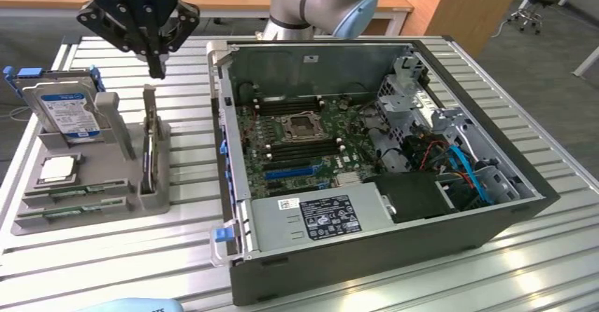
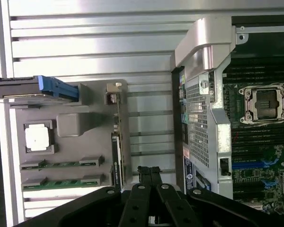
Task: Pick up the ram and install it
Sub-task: 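Reach for the ram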
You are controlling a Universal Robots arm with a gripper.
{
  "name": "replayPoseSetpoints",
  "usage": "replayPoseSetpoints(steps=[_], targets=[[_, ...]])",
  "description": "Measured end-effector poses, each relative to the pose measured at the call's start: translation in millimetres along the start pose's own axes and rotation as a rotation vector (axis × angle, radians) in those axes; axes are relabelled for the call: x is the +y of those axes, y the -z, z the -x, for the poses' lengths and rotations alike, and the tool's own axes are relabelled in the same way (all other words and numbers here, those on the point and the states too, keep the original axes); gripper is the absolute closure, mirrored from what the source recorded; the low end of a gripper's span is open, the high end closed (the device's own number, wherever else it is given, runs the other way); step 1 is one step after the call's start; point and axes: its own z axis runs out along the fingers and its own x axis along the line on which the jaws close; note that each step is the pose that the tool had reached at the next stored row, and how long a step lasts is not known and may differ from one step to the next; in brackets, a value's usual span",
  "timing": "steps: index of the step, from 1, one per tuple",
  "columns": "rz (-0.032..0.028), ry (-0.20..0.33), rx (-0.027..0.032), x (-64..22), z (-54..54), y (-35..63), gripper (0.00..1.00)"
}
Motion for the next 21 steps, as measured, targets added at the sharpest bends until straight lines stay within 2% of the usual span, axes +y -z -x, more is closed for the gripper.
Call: replayPoseSetpoints(steps=[21], targets=[[0.0000,0.000,0.0000,-4.2,-58.2,-1.0,0.90]])
